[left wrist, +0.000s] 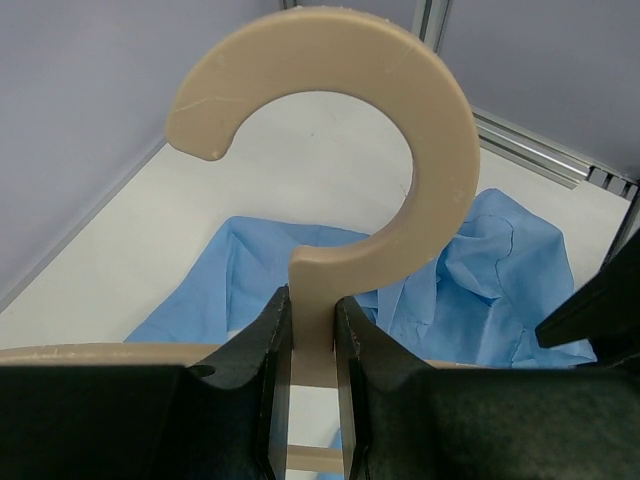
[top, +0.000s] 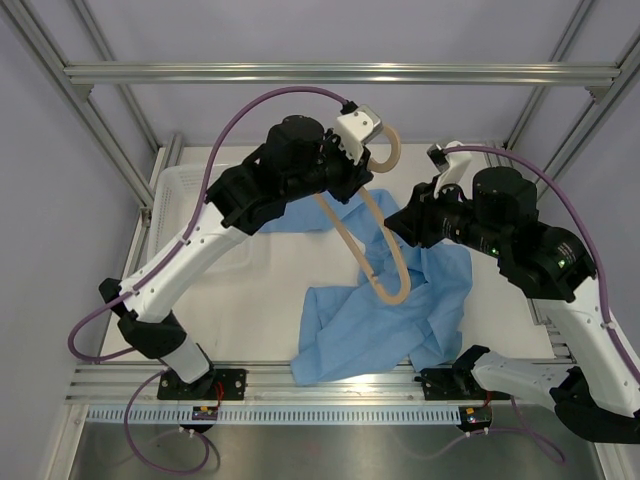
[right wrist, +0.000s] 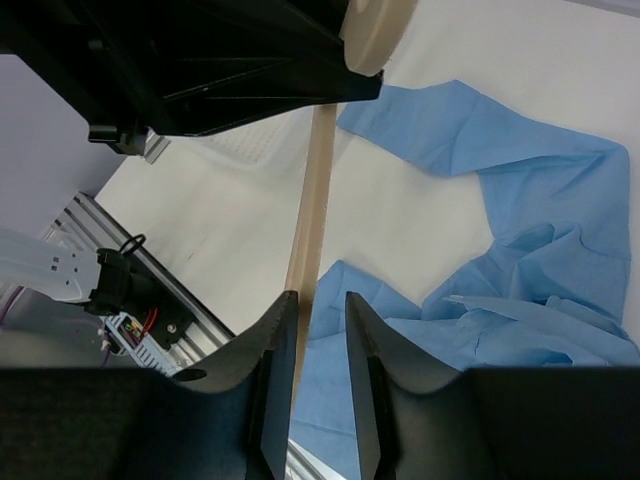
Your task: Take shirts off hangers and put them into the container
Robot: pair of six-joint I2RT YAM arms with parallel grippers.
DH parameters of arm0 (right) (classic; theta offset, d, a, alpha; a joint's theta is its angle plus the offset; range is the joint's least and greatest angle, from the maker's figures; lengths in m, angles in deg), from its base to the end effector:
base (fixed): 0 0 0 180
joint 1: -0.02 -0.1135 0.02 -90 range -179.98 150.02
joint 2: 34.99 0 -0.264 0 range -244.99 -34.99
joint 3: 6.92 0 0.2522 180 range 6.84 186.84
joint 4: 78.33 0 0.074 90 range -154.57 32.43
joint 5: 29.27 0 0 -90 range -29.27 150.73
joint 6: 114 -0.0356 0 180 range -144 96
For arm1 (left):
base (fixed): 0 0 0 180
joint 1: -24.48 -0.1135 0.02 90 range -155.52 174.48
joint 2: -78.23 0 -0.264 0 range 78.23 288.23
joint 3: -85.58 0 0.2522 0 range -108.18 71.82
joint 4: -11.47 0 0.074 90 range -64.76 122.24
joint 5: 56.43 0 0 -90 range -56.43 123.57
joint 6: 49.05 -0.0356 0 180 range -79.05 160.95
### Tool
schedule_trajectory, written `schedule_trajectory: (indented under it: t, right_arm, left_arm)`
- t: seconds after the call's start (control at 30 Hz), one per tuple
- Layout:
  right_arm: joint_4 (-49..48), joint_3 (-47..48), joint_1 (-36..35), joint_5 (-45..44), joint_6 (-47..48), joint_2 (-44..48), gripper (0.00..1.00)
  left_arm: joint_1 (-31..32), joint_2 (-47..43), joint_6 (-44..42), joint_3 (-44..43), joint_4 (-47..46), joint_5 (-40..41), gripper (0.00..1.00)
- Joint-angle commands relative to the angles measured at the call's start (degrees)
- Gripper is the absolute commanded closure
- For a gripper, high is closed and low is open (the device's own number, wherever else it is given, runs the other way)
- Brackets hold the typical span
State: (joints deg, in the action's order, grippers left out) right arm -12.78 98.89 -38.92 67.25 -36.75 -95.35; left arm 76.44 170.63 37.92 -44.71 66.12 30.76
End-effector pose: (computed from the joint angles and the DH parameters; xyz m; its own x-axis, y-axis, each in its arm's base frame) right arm 0.1290 0.1094 0.4851 -0.4168 -0.0549 -0.9073 -0.6309 0.7360 0.2453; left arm 0.2051 -0.2649 0.5006 -0.1343 0.2574 -0.9569 0.8238 0.5657 0.0365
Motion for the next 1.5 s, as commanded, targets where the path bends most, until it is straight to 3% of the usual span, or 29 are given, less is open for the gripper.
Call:
schedule_trajectory:
  t: [0.0, 0.3, 0.8, 0.93, 1.0, 1.03, 1.13, 1.27, 1.33, 1.37, 1.47]
  right_arm:
    - [-2.5, -1.2, 0.1, 3.5, 0.1, 0.2, 0.69]
    - [-2.8, -3.3, -0.1, 4.7, -0.3, 1.3, 0.69]
    - [-4.1, -5.7, -0.1, 4.2, -0.4, 2.1, 0.65]
    - [-3.8, -5.3, -0.1, 4.0, -0.5, 2.1, 0.71]
    - [-3.8, -5.2, -0.1, 3.3, -0.6, 2.2, 0.95]
    - [-3.6, -5.1, -0.1, 3.0, -0.8, 2.1, 1.0]
    - [-3.1, -4.6, -0.2, 2.9, -1.3, 1.9, 1.0]
    - [-2.7, -4.2, -0.5, 2.1, -1.8, 1.7, 1.0]
    - [-2.8, -4.1, -0.7, 2.1, -2.1, 2.3, 1.0]
    - [-2.8, -4.0, -0.7, 2.2, -2.3, 2.4, 1.0]
    - [-3.1, -3.5, -0.9, 2.8, -2.7, 2.8, 1.0]
  left_arm:
    - [0.3, 1.2, -0.5, -2.6, -2.9, -0.5, 1.0]
    - [0.3, 3.4, -0.3, -5.8, -2.5, -1.3, 1.0]
    - [0.3, 0.6, 0.0, -4.2, -3.2, -2.0, 1.0]
    - [0.3, 0.4, 0.0, -3.7, -3.8, -2.1, 1.0]
    - [0.3, 0.5, 0.0, -3.7, -3.7, -2.6, 1.0]
    - [0.3, 0.6, 0.0, -3.7, -3.7, -2.6, 1.0]
    - [0.5, -1.0, 0.4, -1.3, -6.0, -2.2, 1.0]
    - [0.9, -7.0, 1.8, 11.0, -15.4, -3.6, 0.65]
    - [0.9, -11.5, 2.8, 14.9, -21.0, -4.6, 0.29]
    - [1.0, -12.5, 2.8, 16.3, -22.1, -5.3, 0.03]
    - [1.0, -14.1, 2.8, 17.3, -22.5, -5.5, 0.01]
